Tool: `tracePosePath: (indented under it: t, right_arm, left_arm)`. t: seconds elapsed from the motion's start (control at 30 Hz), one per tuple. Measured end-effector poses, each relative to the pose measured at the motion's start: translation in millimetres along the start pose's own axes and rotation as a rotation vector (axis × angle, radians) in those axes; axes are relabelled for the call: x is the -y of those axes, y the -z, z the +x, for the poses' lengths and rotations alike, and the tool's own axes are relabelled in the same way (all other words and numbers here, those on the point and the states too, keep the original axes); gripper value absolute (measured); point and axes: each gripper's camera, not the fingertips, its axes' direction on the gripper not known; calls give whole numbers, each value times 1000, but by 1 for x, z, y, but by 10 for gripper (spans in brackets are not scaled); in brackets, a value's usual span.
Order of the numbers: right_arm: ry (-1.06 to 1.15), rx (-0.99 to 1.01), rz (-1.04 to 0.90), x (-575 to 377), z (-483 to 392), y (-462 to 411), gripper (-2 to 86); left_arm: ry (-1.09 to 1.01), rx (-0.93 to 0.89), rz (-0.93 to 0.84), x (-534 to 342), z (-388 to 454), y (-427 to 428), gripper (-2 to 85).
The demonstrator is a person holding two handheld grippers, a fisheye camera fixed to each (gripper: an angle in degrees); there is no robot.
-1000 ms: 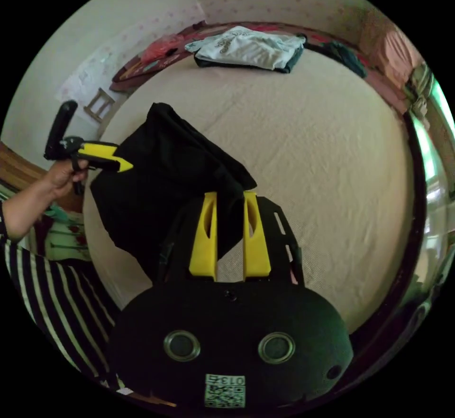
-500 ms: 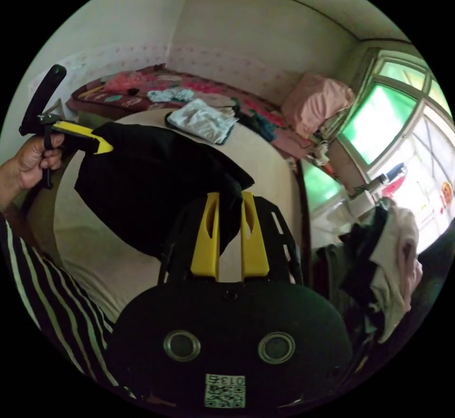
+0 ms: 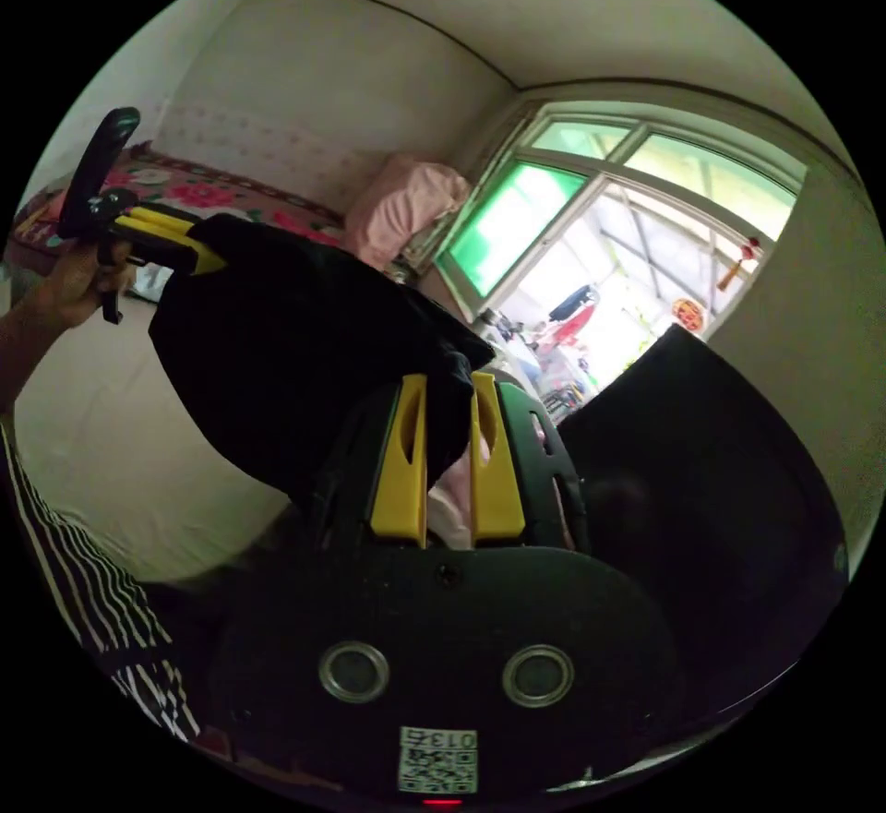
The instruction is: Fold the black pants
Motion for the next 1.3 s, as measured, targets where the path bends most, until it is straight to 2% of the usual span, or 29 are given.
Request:
tracePosePath:
  t: [0.1,0.23,0.4,0.5,0.77,0.87,0.93,1.0,1.07,1.13,1.2,1.3]
  right_arm:
    - [-21,-64,-64,-13,68,-6,76]
    - [-48,-74,-94,-35,142,-43,78]
    - [-168,136,-280,-81,207,-156,89]
    - [-169,249,-409,-109,205,-209,93]
    - [-213,235,-237,-130,228,-187,121]
    - [-233,136,-145,-128,243,-151,103]
    - [-214,85,-67,-125,242,-129,91]
    - [-145,104,0,-114,227,-114,80]
    - [-83,132,30,-104,209,-114,65]
    - [-7,167,23,-95,187,-121,38]
    - [64,181,-41,-85,162,-142,14]
    - [108,281,-199,-87,138,-185,4]
  left_arm:
    - [-71,-43,31,60,26,-59,40]
    - [-93,-6,42,117,50,-153,43]
    - [29,52,-172,135,55,-268,46]
    - [85,104,-209,137,56,-304,49]
    - [227,50,-130,158,60,-316,69]
    - [226,205,-58,166,69,-298,63]
    - [200,382,27,175,82,-285,47]
    - [115,387,31,190,93,-292,25]
    - [-38,348,-56,208,106,-316,10]
    - [-170,401,-208,224,116,-356,2]
    - [-207,442,-339,225,112,-384,-1]
    - [-204,438,-376,214,103,-401,-2]
